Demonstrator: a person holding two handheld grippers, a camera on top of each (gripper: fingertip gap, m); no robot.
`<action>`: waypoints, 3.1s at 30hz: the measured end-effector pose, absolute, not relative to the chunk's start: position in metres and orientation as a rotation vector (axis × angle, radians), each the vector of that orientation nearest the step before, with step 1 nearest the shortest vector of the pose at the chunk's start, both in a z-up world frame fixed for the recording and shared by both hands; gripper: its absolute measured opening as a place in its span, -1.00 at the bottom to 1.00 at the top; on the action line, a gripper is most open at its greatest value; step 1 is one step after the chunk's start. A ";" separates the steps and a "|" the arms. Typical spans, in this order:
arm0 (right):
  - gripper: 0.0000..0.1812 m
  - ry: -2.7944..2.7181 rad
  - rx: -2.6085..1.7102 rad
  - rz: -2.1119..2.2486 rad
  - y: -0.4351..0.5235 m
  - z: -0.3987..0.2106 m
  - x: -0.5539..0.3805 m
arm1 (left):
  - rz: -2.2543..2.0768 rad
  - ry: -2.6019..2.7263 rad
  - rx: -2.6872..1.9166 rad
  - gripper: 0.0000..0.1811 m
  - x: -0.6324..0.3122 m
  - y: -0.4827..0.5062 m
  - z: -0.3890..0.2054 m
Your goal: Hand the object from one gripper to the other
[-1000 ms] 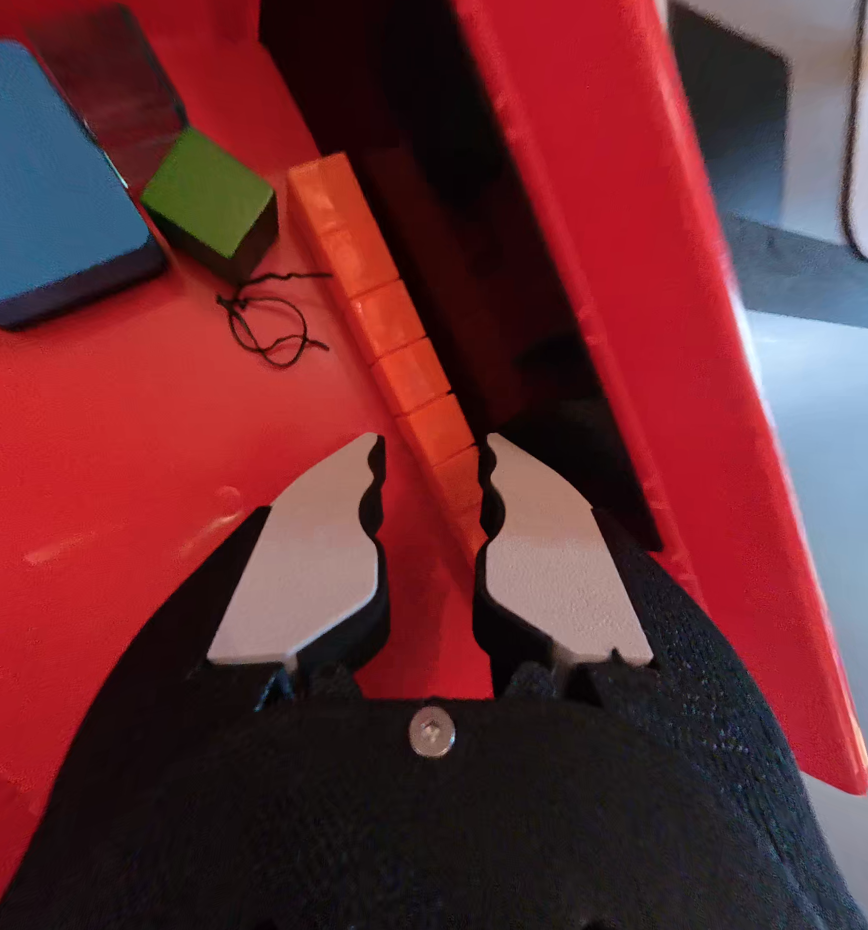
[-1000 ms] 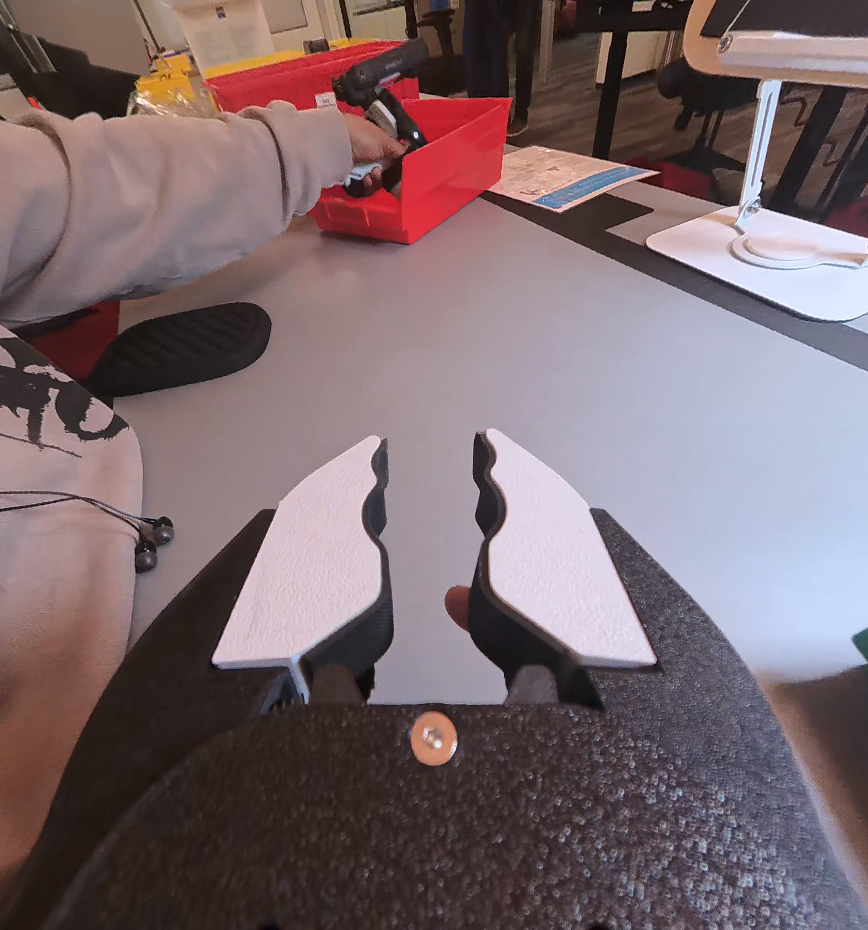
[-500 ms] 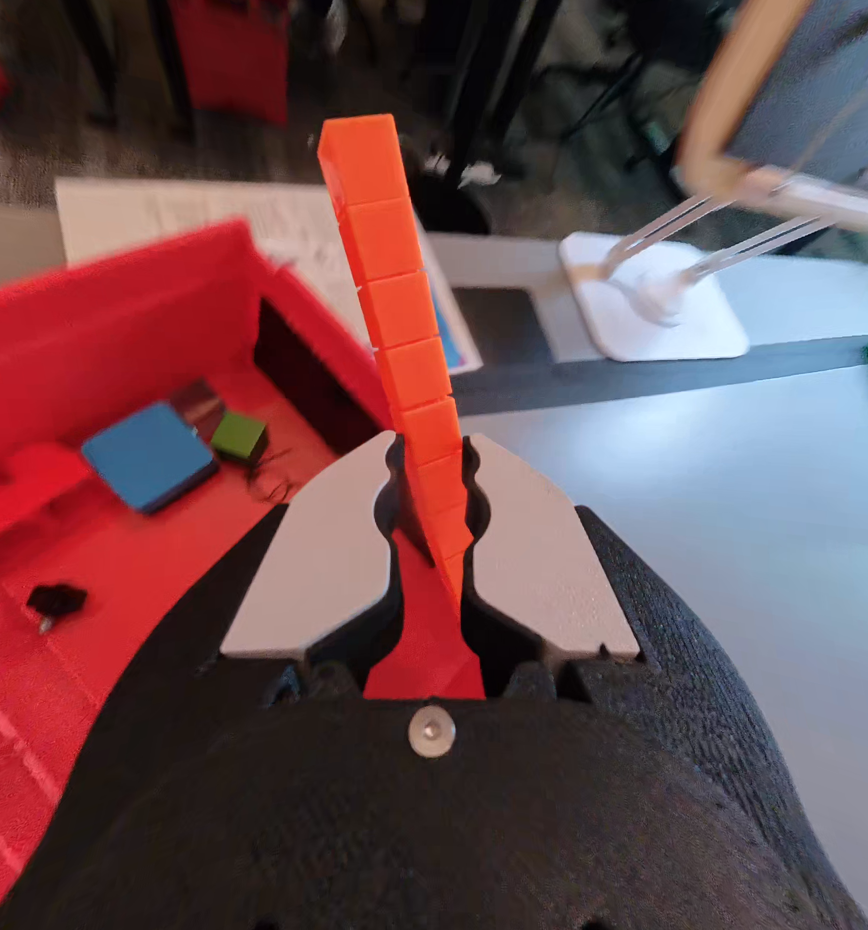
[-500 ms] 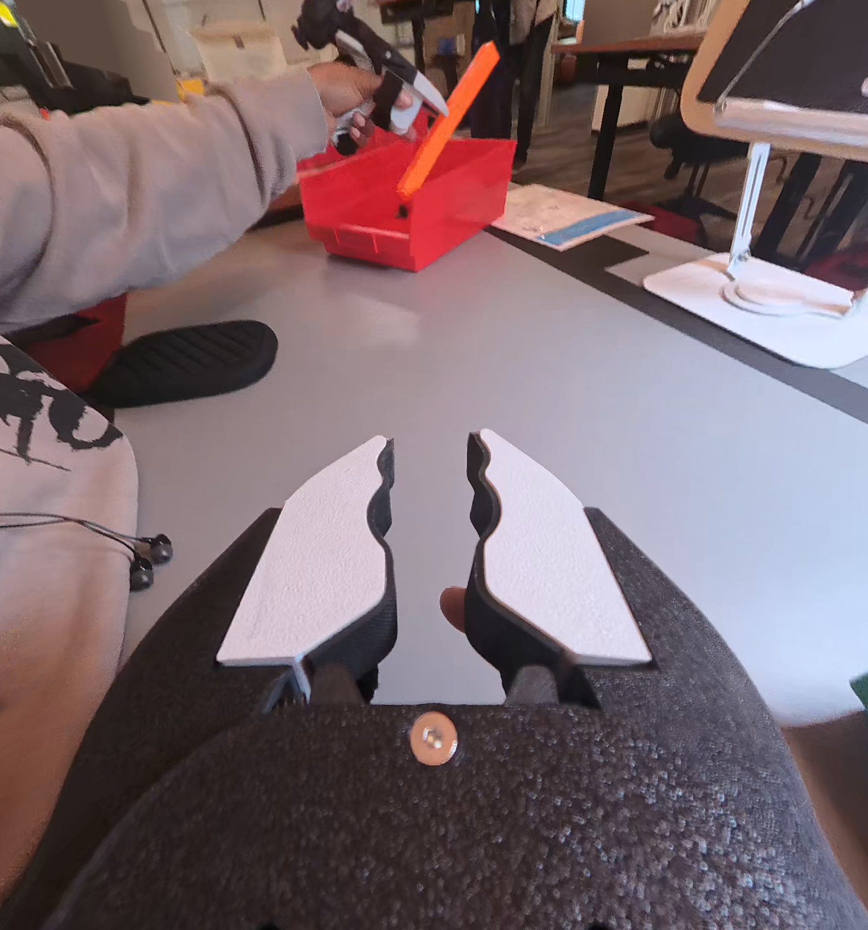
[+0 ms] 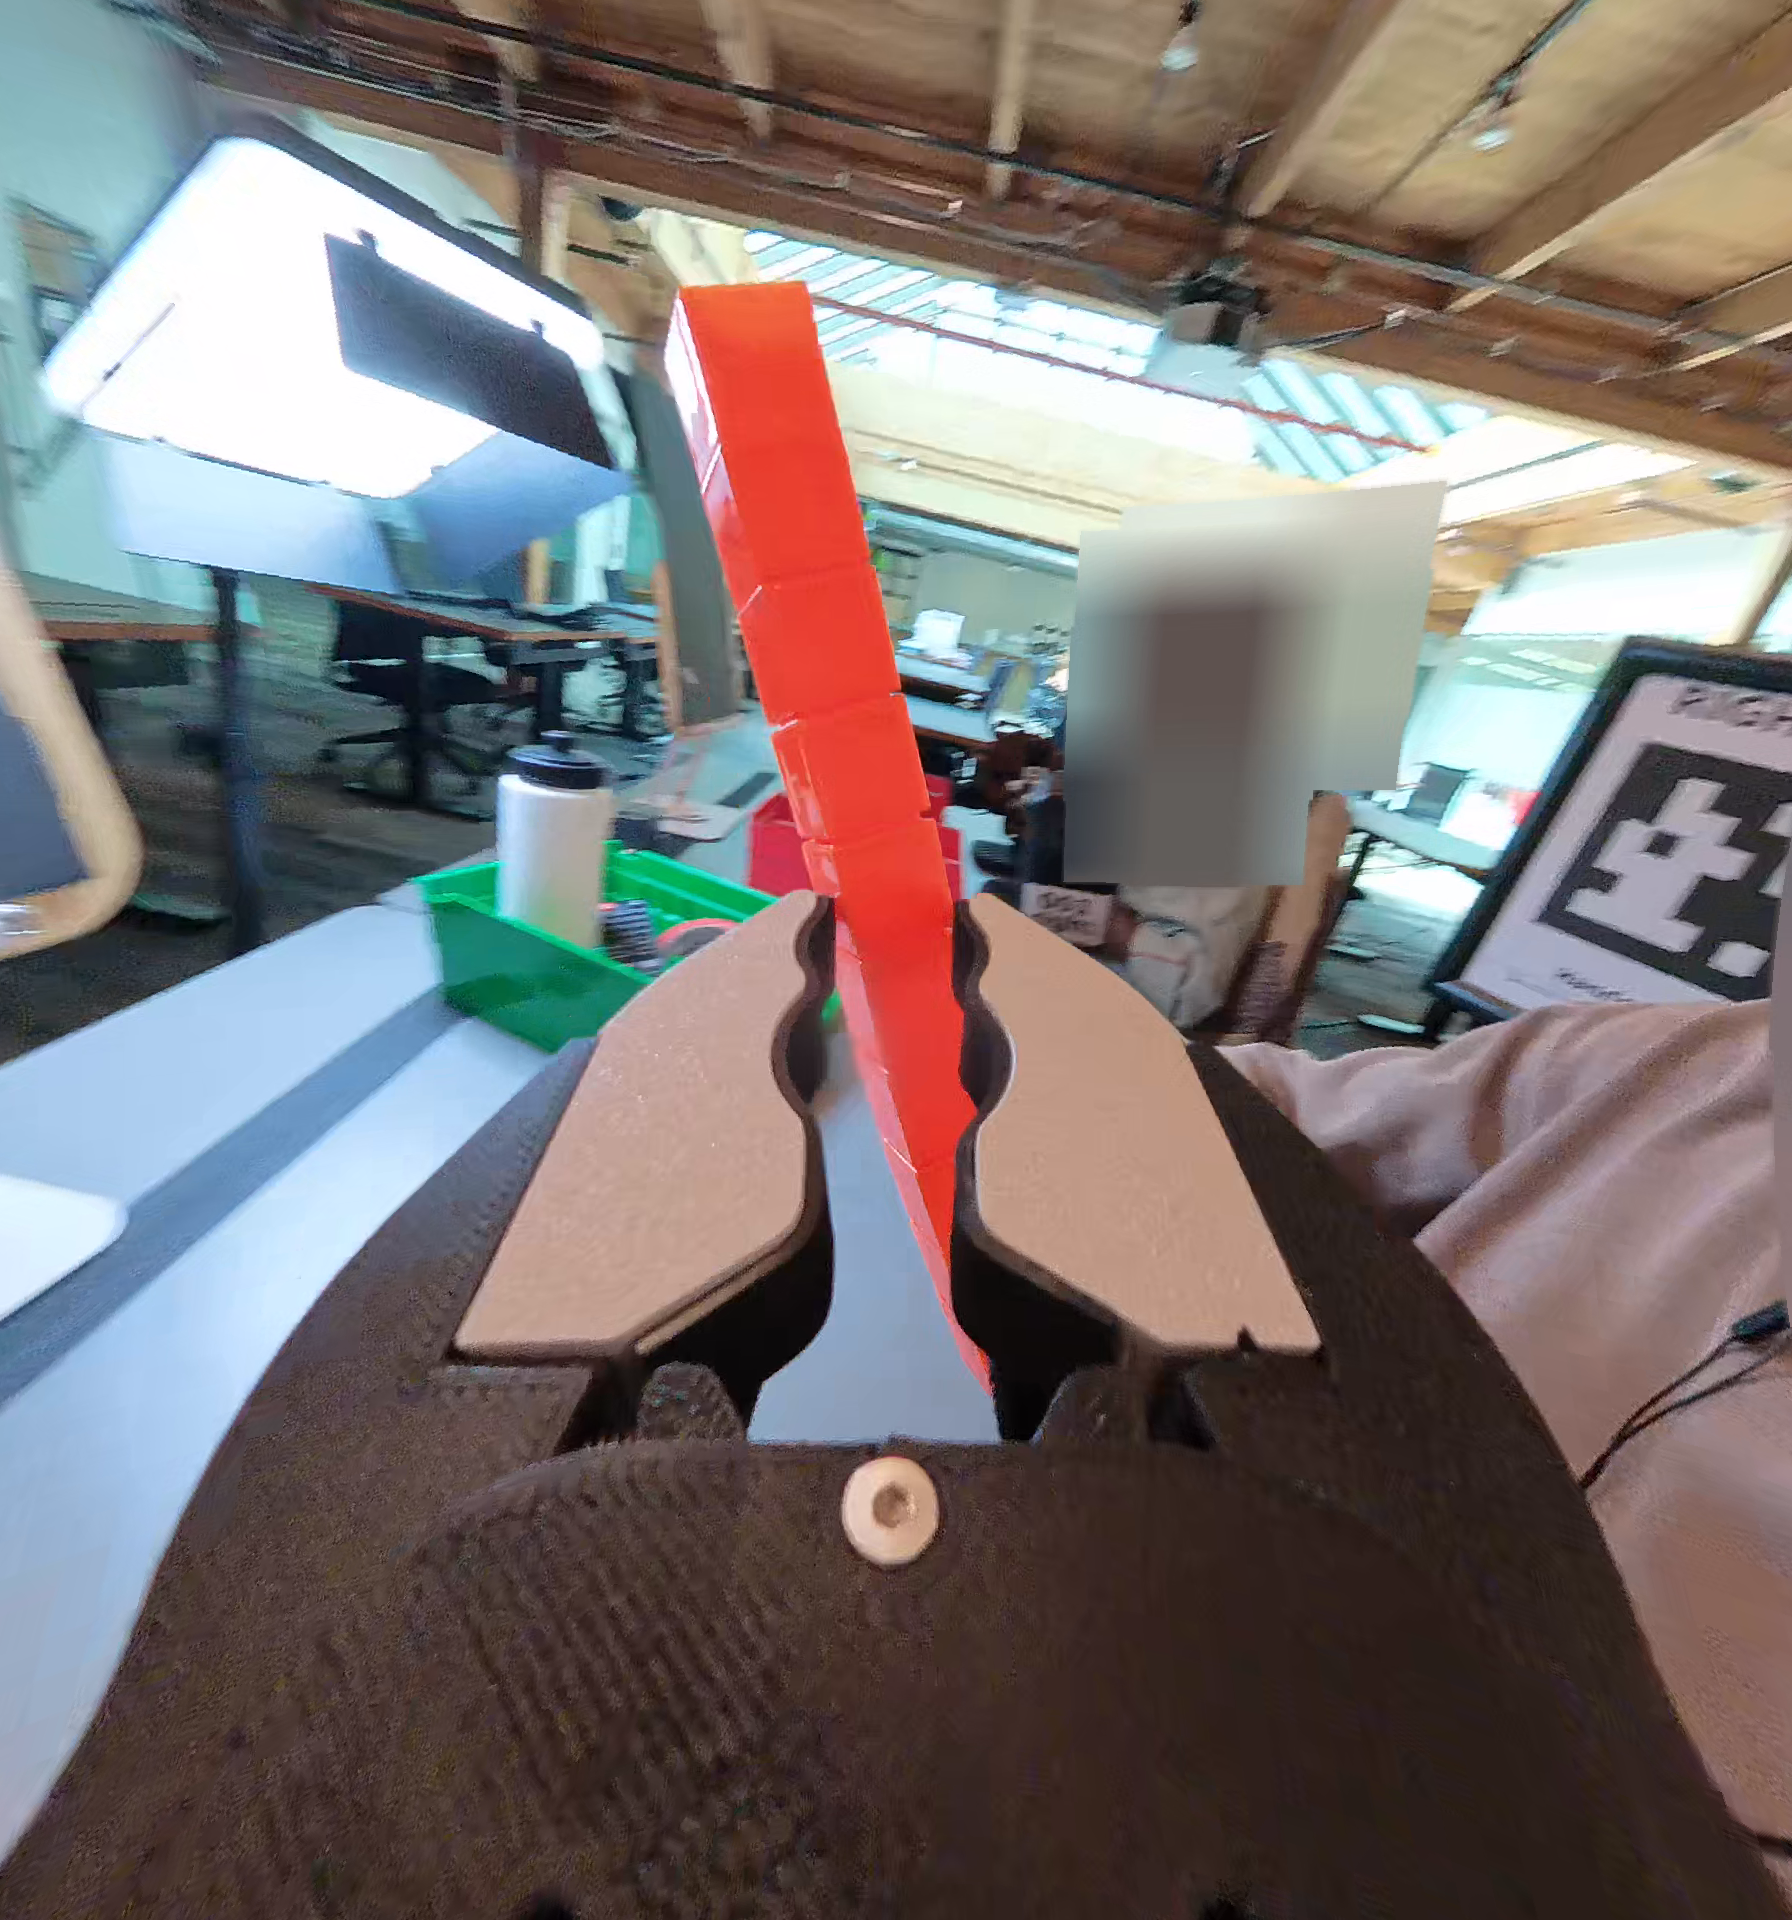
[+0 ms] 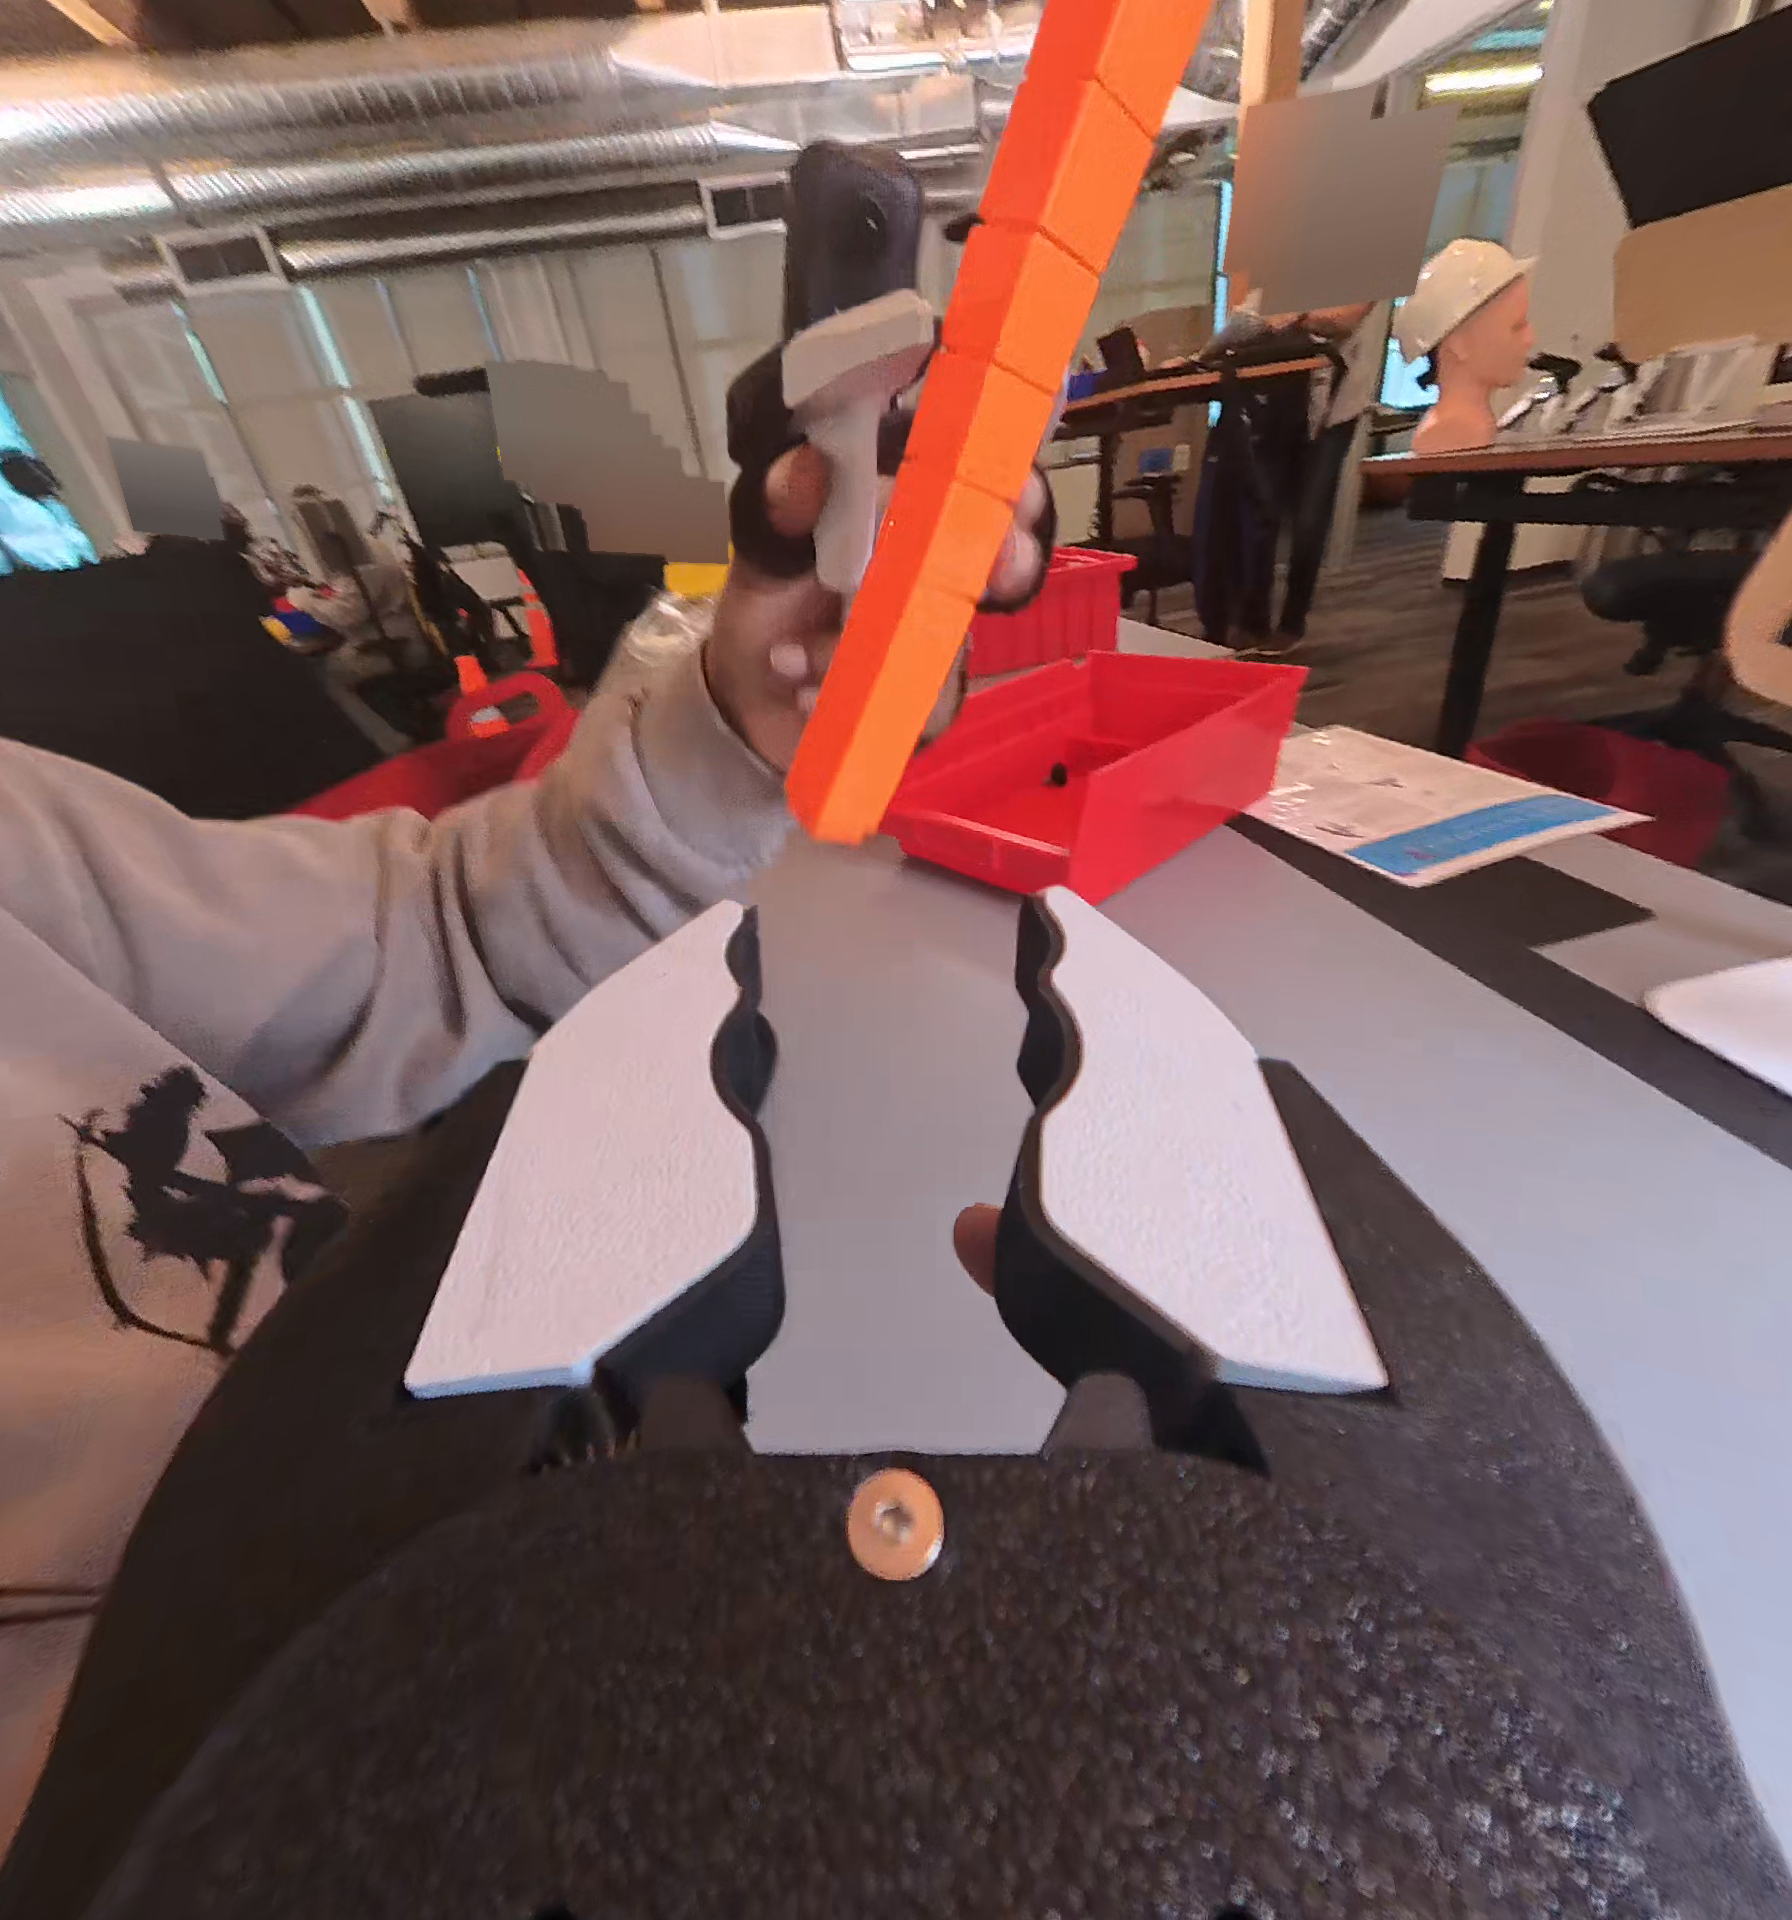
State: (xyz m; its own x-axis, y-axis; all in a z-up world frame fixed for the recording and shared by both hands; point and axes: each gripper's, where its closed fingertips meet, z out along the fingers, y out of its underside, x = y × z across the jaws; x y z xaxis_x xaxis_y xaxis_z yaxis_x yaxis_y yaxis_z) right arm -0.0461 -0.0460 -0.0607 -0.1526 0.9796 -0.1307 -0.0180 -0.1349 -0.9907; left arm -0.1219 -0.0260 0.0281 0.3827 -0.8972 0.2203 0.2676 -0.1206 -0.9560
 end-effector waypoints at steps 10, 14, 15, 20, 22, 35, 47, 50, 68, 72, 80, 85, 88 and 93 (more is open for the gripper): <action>-0.75 -1.232 -1.214 1.864 -0.079 -0.089 -0.064 | -1.347 0.730 -1.144 -0.76 -0.046 -0.038 -0.013; -0.75 -1.307 -1.158 1.637 -0.067 -0.093 -0.053 | -1.306 0.756 -1.150 -0.77 -0.054 -0.042 -0.016; -0.75 -1.307 -1.165 1.608 -0.062 -0.093 -0.050 | -1.283 0.760 -1.163 -0.77 -0.056 -0.041 -0.018; -0.76 -1.314 -1.136 1.189 -0.032 -0.096 -0.036 | -1.202 0.778 -1.211 -0.79 -0.063 -0.033 -0.029; -0.76 -1.320 -1.103 1.020 -0.024 -0.094 -0.031 | -1.211 0.766 -1.197 -0.90 -0.066 -0.032 -0.029; -0.75 -1.352 -0.904 0.427 -0.008 -0.093 -0.016 | -1.165 0.783 -1.169 -0.64 -0.084 -0.030 -0.026; -0.76 -1.238 -0.734 -0.034 0.006 -0.084 -0.009 | -1.109 0.699 -1.164 -0.74 -0.086 -0.025 -0.025; -0.76 -1.193 -0.673 -0.093 0.004 -0.074 -0.004 | -1.103 0.690 -1.122 -0.75 -0.083 -0.027 -0.026; -0.75 -1.328 -0.512 -0.118 -0.009 -0.090 -0.004 | -1.244 0.811 -1.359 -0.75 -0.078 -0.034 -0.053; -0.75 -1.357 -0.524 -0.123 -0.006 -0.098 -0.007 | -1.243 0.828 -1.439 -0.75 -0.079 -0.032 -0.062; -0.75 -1.326 -0.662 0.075 0.006 -0.104 -0.008 | -1.170 0.796 -1.470 -0.75 -0.076 -0.025 -0.062; -0.75 -1.213 -0.910 0.886 -0.017 -0.085 -0.012 | -0.982 0.909 -1.427 -0.43 -0.054 -0.035 -0.060; -0.75 -1.070 -0.977 1.472 -0.040 -0.062 -0.007 | -0.788 0.914 -1.349 -0.43 -0.054 -0.032 -0.051; -0.75 -0.855 -0.990 2.006 -0.038 -0.040 0.008 | -0.591 0.892 -1.278 -0.43 -0.067 -0.031 -0.032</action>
State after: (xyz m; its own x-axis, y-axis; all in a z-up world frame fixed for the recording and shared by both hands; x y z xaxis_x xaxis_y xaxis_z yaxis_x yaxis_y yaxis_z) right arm 0.0084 -0.0380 -0.0395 -0.4378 0.8248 -0.3578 -0.3134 -0.5130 -0.7991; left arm -0.0675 -0.0312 -0.0324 0.5483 -0.8026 -0.2350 -0.0970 0.2181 -0.9711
